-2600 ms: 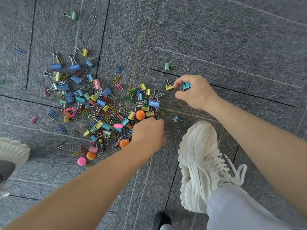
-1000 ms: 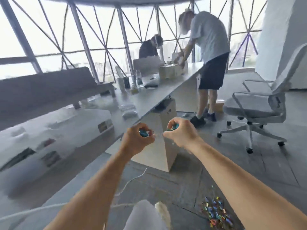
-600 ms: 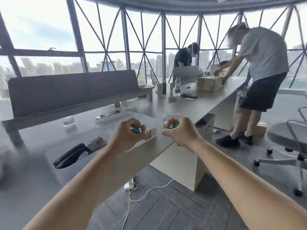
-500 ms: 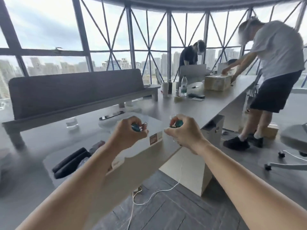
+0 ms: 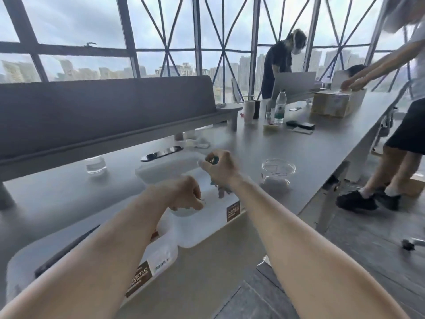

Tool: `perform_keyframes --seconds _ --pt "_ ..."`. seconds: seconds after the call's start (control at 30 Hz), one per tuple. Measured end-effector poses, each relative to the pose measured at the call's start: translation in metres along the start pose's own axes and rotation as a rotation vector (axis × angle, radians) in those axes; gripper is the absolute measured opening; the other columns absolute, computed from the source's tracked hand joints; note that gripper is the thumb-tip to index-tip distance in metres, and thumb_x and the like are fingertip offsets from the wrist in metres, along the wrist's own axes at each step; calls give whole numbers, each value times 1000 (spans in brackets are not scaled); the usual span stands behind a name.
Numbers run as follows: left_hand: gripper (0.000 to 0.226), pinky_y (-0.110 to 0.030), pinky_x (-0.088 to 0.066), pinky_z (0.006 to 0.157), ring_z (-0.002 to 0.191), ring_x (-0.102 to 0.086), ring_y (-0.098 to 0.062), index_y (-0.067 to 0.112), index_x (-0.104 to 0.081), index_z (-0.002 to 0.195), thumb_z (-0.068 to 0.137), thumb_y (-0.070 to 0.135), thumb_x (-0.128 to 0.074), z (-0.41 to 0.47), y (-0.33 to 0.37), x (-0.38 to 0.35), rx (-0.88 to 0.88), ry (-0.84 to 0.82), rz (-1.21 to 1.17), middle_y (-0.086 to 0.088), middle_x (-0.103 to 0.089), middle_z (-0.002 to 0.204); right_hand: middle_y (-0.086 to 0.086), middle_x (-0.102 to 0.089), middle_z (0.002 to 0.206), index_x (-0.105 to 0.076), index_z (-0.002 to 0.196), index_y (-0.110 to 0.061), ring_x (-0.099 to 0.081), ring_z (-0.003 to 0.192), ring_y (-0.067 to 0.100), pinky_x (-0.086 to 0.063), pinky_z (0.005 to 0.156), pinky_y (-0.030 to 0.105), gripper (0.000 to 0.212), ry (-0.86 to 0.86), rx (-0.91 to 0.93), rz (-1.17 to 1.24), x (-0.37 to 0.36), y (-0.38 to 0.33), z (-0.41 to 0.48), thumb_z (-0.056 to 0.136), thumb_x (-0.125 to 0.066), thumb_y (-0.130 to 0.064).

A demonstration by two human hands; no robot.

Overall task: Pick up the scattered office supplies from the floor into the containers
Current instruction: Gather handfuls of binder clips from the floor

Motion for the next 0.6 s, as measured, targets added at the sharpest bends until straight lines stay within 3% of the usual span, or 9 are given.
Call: perform_keyframes --seconds 0.1,0.2,0.23,0.3,0.37,0.47,0.6 --pt "45 -32 -62 74 97 -65 -20 23 -64 123 85 47 -68 -2 1 7 31 -91 -40 0 -65 113 4 -68 110 -67 112 -23 -67 103 26 -54 89 40 41 -157 -97 -53 1 5 -2 98 -41 -53" --pt "40 -33 -60 81 97 -63 -18 24 -63 125 91 44 -62 -14 7 17 9 -55 -46 2 -65 118 9 -57 137 -60 133 -18 -50 128 29 -38 109 43 52 -195 -73 -188 18 -7 -17 104 -29 -48" --pt "37 -35 -58 86 99 -64 -20 22 -65 123 92 42 -60 -20 12 21 -13 -20 -25 1 -66 120 10 -58 135 -62 130 -16 -50 127 28 -39 108 42 52 -192 -59 -215 26 -11 -24 104 -29 -47" --pt "33 -36 -53 95 104 -64 -21 20 -69 120 93 36 -60 -35 23 28 -61 68 -39 0 -68 121 8 -66 109 -68 108 -15 -58 104 24 -46 91 37 47 -174 -37 -262 47 -18 -42 104 -34 -47" --pt "29 -34 -55 92 98 -67 -19 18 -71 116 93 33 -61 -52 39 34 -129 156 -127 0 -71 116 2 -62 86 -66 96 -17 -56 84 20 -43 74 32 40 -136 -20 -383 74 -24 -73 101 -43 -49" --pt "23 -32 -57 84 90 -68 -19 19 -73 107 93 34 -61 -90 83 31 -280 270 -190 0 -74 106 1 -69 101 -67 104 -24 -62 94 21 -47 79 30 32 -75 10 -554 119 -24 -142 96 -53 -51" --pt "21 -31 -56 79 85 -69 -22 17 -75 96 91 32 -62 -147 157 -5 -513 279 -255 -5 -75 96 -4 -66 101 -64 119 -21 -62 91 13 -41 68 24 43 -69 -92 -691 169 -16 -252 93 -58 -55"
Point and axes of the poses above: each hand's wrist, its own z-axis towards the middle knuckle, its own x-axis out of the back of the hand, y = z × x, the point moved 2 cm from there along z, towards the middle knuckle
